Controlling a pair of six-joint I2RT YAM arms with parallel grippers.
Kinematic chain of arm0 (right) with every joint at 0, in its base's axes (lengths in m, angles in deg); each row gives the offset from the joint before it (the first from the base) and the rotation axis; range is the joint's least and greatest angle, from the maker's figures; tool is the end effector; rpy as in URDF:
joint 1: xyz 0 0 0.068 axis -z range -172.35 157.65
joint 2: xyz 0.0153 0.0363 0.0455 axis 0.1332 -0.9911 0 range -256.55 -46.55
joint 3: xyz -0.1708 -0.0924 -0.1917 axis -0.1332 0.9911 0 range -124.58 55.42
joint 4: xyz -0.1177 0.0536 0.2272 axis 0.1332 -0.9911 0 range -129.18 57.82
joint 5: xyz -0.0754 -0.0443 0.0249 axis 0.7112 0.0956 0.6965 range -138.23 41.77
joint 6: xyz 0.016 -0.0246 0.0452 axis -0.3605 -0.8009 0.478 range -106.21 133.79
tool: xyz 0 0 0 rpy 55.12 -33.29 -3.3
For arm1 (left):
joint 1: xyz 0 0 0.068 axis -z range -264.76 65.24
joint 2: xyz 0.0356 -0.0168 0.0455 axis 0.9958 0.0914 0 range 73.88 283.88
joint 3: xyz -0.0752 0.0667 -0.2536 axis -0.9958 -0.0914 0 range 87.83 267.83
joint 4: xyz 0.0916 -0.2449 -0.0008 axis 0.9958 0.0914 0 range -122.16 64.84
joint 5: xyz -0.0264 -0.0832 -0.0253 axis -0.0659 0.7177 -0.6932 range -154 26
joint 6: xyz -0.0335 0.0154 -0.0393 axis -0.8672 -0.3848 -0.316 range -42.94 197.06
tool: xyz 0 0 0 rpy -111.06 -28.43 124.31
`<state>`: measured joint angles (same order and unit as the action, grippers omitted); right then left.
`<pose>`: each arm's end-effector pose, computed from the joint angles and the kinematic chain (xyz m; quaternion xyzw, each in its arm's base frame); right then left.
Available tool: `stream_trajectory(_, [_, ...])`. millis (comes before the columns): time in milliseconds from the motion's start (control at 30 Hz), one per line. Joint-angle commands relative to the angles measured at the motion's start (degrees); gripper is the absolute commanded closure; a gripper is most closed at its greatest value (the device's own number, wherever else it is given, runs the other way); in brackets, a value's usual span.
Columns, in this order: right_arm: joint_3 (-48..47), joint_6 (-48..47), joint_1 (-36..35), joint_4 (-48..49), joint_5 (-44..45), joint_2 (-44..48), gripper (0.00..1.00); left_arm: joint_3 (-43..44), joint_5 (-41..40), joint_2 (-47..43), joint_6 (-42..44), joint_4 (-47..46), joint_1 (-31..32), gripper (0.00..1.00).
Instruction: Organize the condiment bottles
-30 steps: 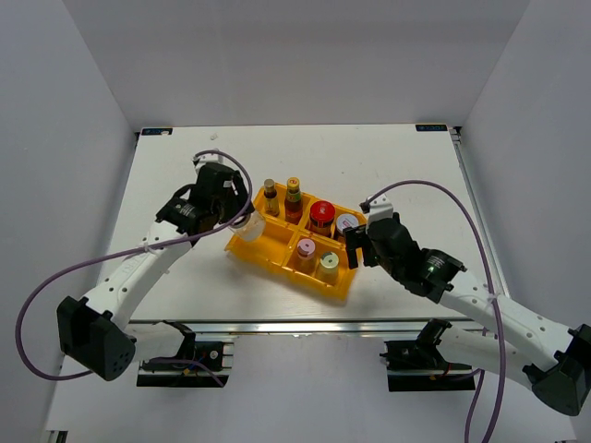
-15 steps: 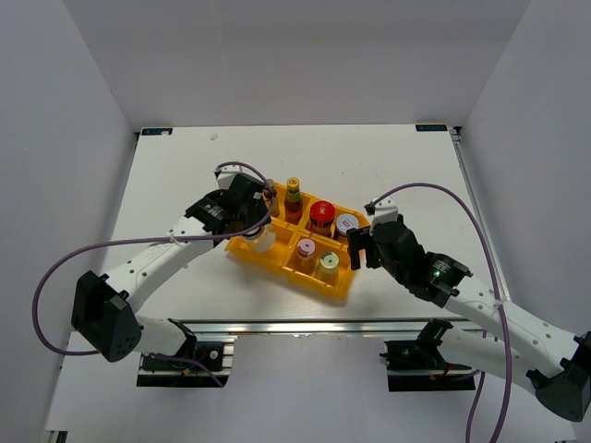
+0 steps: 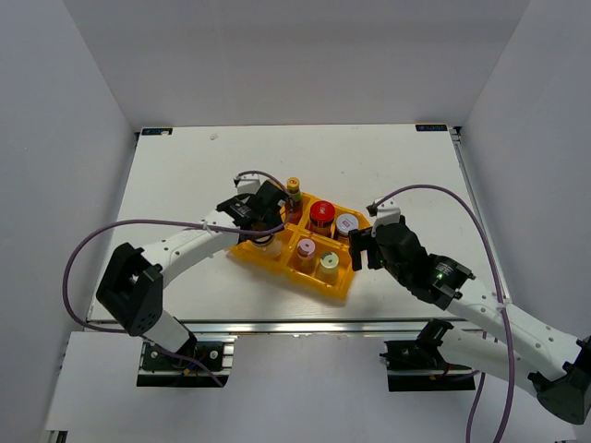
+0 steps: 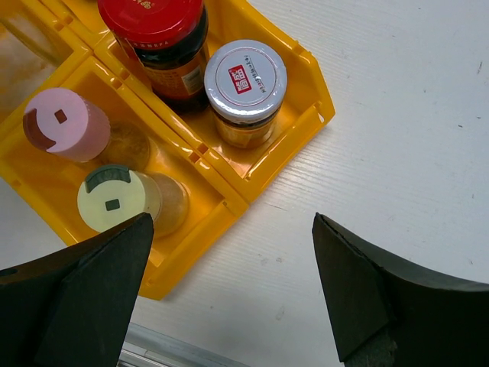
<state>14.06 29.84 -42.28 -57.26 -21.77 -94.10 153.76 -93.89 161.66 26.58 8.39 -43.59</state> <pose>0.1294 0.1293 0.2866 -0.1399 0.8443 0.0927 0.5090 0.2436 -0.1894 0.2489 -0.1375 0.9302 0.0093 0.3402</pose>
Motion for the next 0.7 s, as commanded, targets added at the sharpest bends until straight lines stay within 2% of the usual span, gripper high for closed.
stream_trajectory(0, [0.1,0.2,0.1,2.1,0.9,0.7,0.11,2.5,-1.2,0.5,-0.7,-1.6,0.7,0.96])
stream_trajectory(133, [0.1,0.2,0.1,2.1,0.8,0.7,0.11,2.9,-0.9,2.0,-0.7,-1.0,0.7,0.77])
stream_trajectory(267, [0.1,0.4,0.0,2.1,1.0,1.0,0.11,3.2,-2.1,1.9,-1.0,0.1,0.9,0.48])
stream_trajectory(367, [0.1,0.3,0.0,2.1,1.1,1.1,0.11,2.5,-1.8,0.6,-0.8,-0.4,1.0,0.36])
stream_trajectory(400, [0.1,0.3,0.0,2.1,1.2,1.1,0.11,2.3,-1.6,0.3,-0.5,-0.7,1.0,0.03])
stream_trajectory(667, [-0.5,0.0,0.0,2.0,1.8,1.4,0.11,3.4,-2.2,-2.0,1.0,0.5,1.0,0.02])
